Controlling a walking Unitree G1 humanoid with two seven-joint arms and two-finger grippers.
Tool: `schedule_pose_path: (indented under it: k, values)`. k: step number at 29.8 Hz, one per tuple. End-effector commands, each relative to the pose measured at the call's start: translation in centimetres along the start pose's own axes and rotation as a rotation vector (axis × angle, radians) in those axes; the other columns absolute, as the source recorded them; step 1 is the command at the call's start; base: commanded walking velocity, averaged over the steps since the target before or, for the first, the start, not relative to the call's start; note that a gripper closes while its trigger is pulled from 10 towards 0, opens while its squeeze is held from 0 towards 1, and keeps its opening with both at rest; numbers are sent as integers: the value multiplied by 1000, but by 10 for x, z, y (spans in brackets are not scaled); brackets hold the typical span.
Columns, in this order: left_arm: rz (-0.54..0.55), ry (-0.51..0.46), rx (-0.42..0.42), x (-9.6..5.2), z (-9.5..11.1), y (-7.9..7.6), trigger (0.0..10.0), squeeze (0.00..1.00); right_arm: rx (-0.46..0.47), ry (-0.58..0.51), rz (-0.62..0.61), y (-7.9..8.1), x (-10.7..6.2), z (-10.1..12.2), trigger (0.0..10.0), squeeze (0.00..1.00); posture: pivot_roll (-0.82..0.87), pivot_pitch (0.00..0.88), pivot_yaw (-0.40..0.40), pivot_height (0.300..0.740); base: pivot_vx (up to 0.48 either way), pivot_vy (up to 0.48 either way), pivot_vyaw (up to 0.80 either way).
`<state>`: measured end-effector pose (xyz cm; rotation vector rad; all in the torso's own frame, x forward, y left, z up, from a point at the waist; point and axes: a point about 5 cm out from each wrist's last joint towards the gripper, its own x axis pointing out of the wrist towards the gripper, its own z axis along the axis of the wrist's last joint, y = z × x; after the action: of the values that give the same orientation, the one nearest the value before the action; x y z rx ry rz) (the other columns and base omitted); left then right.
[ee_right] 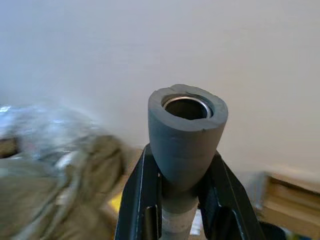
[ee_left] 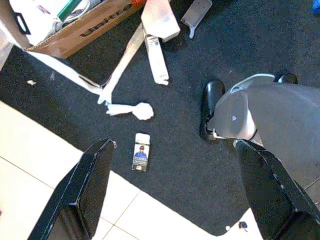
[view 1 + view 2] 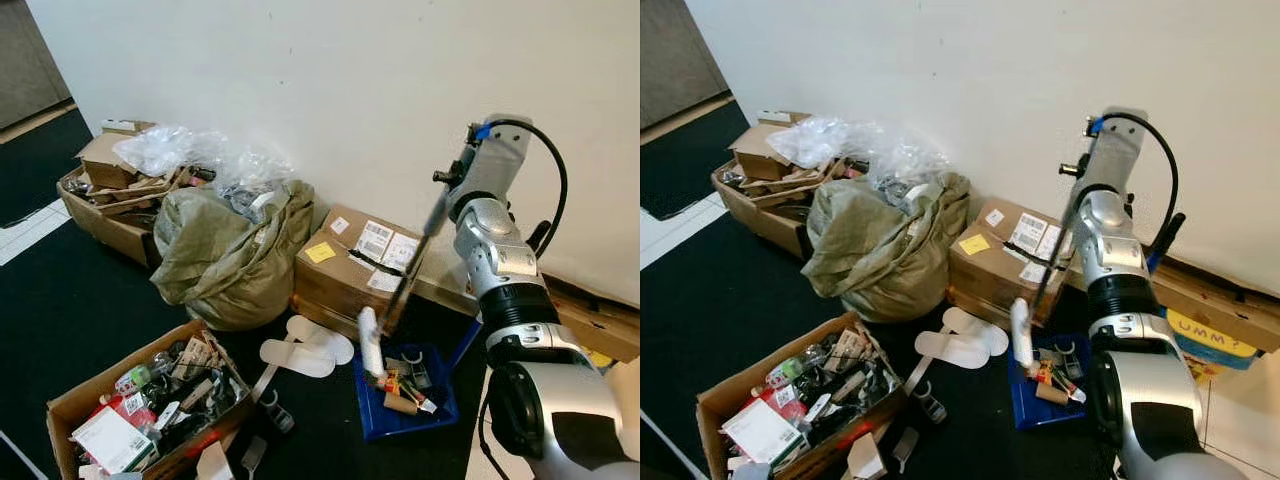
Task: Sweep floor
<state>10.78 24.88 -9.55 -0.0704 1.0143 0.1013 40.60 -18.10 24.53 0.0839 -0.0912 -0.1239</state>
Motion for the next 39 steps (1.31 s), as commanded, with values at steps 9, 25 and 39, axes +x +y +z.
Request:
schedule_pose_path:
  k: [9, 25, 39]
  values:
    - [3, 17, -6, 0, -4, -2, 10000, 0, 179, 101, 218, 44, -8, -16, 10000, 0, -56, 49, -10, 740, 0, 0, 0]
    - [23, 21, -7, -1, -6, -1, 10000, 0, 272, 132, 375, 65, -29, -58, 10000, 0, -39, 47, -14, 740, 0, 0, 300]
    - [22, 23, -3, -1, -5, 0, 10000, 0, 288, 201, 310, 61, -34, -75, 10000, 0, -41, 51, -5, 740, 0, 0, 171]
